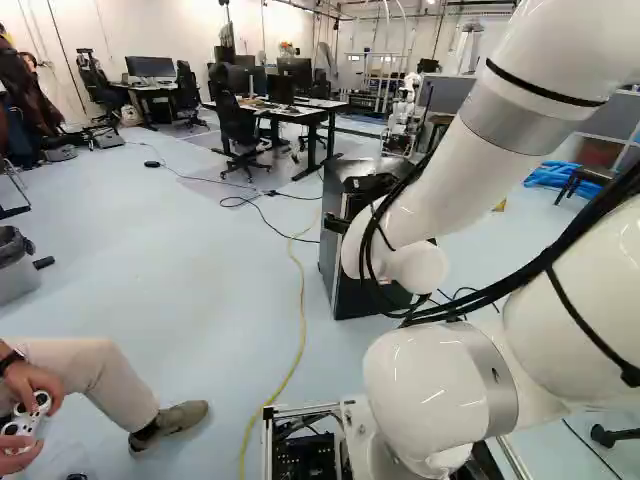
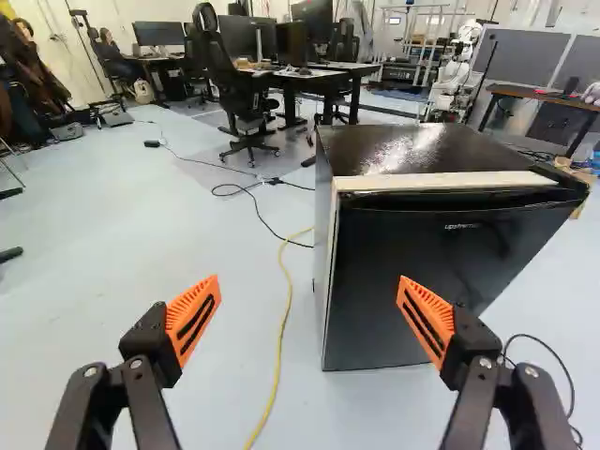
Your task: Grab a drink from the fridge
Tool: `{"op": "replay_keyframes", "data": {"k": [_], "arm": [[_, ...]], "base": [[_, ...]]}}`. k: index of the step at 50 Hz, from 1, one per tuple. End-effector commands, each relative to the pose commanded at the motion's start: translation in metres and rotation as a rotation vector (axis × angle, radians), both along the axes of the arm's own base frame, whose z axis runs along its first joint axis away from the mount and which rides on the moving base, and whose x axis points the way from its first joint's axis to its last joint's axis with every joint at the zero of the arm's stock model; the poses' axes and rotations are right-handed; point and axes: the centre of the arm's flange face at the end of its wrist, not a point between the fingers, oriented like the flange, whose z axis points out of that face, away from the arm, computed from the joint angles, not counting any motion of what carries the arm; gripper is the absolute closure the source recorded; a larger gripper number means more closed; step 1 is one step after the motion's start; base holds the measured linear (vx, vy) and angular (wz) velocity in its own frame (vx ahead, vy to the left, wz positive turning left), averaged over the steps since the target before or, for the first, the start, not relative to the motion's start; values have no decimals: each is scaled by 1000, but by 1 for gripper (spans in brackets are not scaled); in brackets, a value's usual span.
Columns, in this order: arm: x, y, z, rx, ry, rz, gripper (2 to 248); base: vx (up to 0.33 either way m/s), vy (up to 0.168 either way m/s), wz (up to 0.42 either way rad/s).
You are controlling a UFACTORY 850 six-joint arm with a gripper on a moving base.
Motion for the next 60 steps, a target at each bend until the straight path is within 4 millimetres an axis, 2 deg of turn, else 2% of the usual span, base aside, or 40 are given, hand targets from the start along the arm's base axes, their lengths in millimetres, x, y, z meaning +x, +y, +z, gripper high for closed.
{"op": "replay_keyframes", "data": {"k": [60], "arm": [[0, 0, 0, 0, 0, 0, 3]], "base": [[31, 8, -4]]}}
